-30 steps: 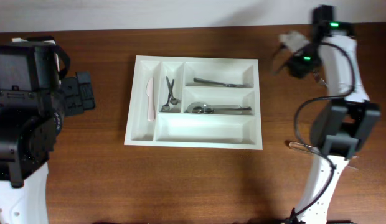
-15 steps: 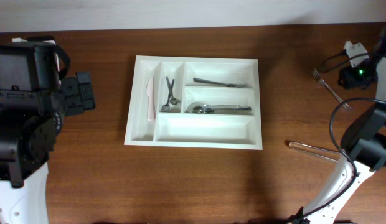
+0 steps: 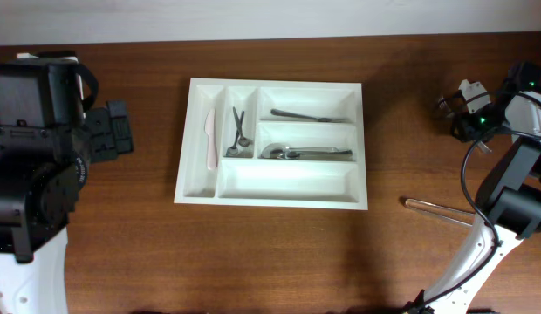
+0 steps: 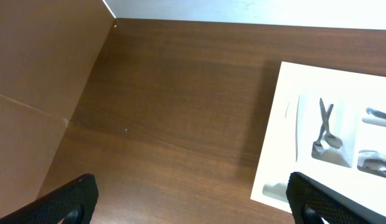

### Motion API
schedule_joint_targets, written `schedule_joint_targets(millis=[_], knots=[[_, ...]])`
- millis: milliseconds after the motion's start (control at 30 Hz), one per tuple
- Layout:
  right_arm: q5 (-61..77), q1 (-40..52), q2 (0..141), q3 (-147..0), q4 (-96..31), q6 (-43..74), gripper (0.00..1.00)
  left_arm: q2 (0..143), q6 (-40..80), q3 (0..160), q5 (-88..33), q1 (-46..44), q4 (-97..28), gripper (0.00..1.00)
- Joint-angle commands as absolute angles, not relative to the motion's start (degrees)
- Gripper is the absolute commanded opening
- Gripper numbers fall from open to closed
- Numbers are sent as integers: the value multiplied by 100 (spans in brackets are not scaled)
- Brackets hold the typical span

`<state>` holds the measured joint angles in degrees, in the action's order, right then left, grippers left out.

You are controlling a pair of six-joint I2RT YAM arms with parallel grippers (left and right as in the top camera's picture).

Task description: Pack container

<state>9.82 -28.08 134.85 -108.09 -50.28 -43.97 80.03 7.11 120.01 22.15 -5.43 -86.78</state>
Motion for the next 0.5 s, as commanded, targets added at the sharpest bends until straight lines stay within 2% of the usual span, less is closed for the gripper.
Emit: schedule_joint_targets(millis=[0, 67, 167, 367, 467], knots=[[1249, -2764, 13625, -10709, -5006, -4449, 52, 7970, 683, 12038, 2292, -519, -8667, 99], [1337, -2764, 13638, -10691, -5013, -4445, 52, 7970, 683, 12038, 2292, -519, -8667, 99], [1334, -2764, 13635, -10694, -5033, -4383, 31, 7970, 683, 12038, 2292, -519, -8667, 99], [1358, -2648, 13633, -10694, -5164, -4250, 4, 7970, 683, 12038, 2292, -519, -8667, 99], [1361, -2471, 13616, -10711, -5214, -4257, 4, 7970, 683, 12038, 2292, -519, -8667, 99]])
